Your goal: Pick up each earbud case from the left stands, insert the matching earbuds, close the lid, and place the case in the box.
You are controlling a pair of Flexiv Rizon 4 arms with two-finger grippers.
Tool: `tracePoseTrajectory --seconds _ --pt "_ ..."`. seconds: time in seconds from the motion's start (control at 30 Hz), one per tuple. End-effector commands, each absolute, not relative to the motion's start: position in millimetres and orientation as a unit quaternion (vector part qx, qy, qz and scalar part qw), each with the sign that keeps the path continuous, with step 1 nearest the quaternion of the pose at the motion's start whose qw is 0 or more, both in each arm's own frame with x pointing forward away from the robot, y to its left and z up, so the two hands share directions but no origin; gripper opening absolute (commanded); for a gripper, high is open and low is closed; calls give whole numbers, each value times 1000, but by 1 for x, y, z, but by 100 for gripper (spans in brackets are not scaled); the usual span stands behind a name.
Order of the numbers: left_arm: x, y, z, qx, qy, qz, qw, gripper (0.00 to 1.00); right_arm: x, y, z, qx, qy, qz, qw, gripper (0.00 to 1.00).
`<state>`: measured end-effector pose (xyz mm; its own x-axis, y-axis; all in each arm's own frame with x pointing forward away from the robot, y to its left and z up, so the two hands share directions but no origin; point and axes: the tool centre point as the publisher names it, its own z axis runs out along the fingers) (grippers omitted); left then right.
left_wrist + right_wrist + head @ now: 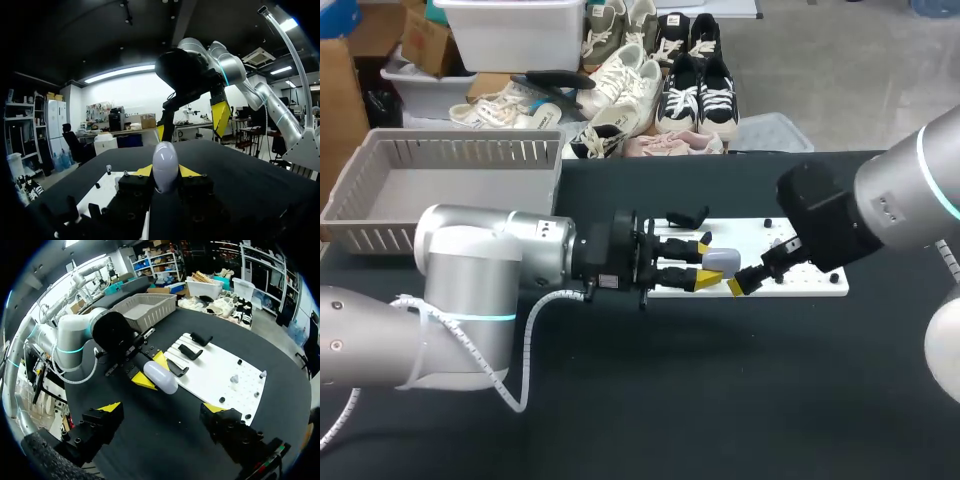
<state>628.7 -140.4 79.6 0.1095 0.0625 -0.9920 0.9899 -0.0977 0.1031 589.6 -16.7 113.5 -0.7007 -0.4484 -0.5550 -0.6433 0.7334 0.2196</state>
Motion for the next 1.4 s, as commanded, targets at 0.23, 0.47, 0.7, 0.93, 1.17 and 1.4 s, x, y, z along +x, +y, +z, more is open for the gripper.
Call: tracePoseTrajectory --seconds 0.23,0.47,0.7,0.93,1.17,1.4 --pt "630 -140 79 565 464 -480 485 0 605 -12 103 -276 919 155 236 100" --pt "630 -140 79 565 464 -480 485 0 614 -15 99 -264 924 147 235 100" --pt "630 -140 79 565 464 -480 485 0 619 -17 95 -258 927 143 233 100" --pt "630 -140 79 565 464 -480 485 0 621 -18 94 -253 928 141 232 100" --pt "630 -140 79 565 464 -480 485 0 625 -17 94 -251 930 137 232 100" --pt "630 -140 79 565 464 -480 485 0 626 -16 95 -250 931 134 232 100"
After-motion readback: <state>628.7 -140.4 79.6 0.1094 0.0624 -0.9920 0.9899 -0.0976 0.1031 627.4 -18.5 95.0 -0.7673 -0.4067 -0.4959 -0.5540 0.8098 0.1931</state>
